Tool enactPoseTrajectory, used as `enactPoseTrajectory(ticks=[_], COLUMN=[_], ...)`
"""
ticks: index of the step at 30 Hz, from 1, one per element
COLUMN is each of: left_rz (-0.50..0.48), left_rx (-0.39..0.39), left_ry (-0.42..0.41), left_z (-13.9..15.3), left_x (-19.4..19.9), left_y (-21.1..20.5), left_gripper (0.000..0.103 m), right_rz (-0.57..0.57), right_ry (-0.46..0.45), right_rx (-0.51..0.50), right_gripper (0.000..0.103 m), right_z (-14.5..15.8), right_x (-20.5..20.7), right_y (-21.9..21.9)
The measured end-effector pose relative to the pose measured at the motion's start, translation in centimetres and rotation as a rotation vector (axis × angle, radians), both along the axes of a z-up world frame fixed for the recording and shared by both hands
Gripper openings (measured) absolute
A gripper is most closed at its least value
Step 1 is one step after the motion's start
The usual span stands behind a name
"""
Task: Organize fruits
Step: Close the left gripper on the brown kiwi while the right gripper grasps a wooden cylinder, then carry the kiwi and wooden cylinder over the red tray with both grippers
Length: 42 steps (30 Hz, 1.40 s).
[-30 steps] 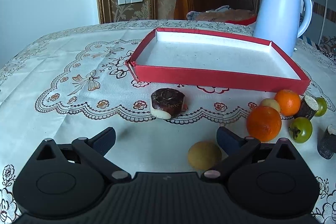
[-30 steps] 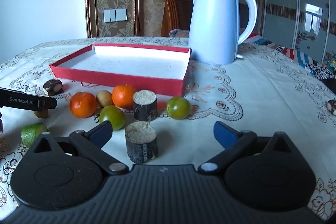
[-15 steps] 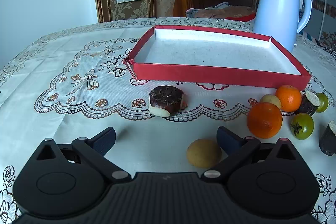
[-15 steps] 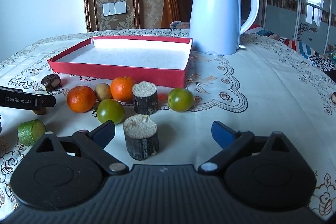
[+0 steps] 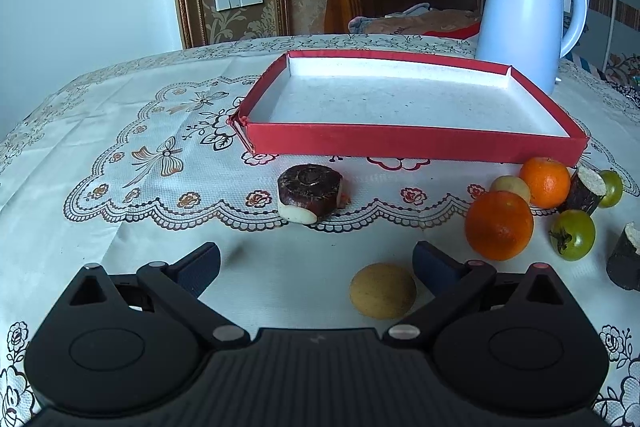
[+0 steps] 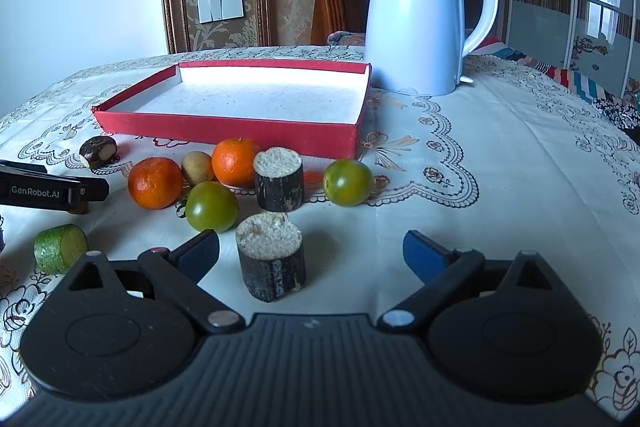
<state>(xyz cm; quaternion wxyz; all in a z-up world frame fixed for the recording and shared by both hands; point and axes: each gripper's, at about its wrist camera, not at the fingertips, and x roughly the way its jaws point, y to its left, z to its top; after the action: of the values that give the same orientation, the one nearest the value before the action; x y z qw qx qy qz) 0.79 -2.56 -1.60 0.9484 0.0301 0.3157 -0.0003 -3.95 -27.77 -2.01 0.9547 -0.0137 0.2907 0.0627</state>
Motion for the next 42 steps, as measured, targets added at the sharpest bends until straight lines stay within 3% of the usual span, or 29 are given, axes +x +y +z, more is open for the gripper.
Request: enactPoseTrajectory(ticks=[5, 8, 11, 16, 21, 23, 29, 37, 42], left_rz=[-0.019, -0.041, -0.053, -0.087, -0.128, -0.136, -0.132, -0.072, -0.068], left_rx=[0.003, -0.005, -0.005, -0.001, 0.008, 0.006, 0.002, -0.116, -0.098], left_ry=[-0.011, -0.016, -0.014, -0.024, -0.024, -0.023, -0.023, -0.035, -0.035], left_z=[0.0, 0.0, 0.0, 0.0, 0.1, 0.1, 0.2, 0.9, 0.8], left_x=[-0.1, -0.2, -0.3, -0.6, -0.9, -1.0, -1.0, -0.8, -0.8], left_y=[-0.1, -0.2, -0.4, -0.7, -1.2, -1.3, -1.2, 1.0, 0.8], left_gripper=[0.102, 0.087, 0.081, 0.064, 0.037, 0.030, 0.028, 0.028, 0.028], right_rz=[0.005, 0.018, 0.055, 0.073, 0.107, 0.116, 0.115, 0.107, 0.105], right_ry=[0.013, 0.023, 0.028, 0.028, 0.015, 0.009, 0.006, 0.002, -0.009], right_rx=[-0.010, -0.040, -0.063, -0.042, -0.048, -0.057, -0.044, -0.009, -0.003], right_gripper=[0.094, 0.084, 0.066, 0.055, 0.034, 0.033, 0.031, 0.031, 0.031], right_z=[-0.1, -0.2, -0.3, -0.3, -0.3, -0.3, -0.3, -0.2, -0.1], right_x=[0.2, 0.3, 0.3, 0.4, 0.1, 0.0, 0.0, 0.0, -0.2], right_y=[0.2, 0.7, 1.3, 1.2, 1.5, 1.7, 1.5, 0.9, 0.8])
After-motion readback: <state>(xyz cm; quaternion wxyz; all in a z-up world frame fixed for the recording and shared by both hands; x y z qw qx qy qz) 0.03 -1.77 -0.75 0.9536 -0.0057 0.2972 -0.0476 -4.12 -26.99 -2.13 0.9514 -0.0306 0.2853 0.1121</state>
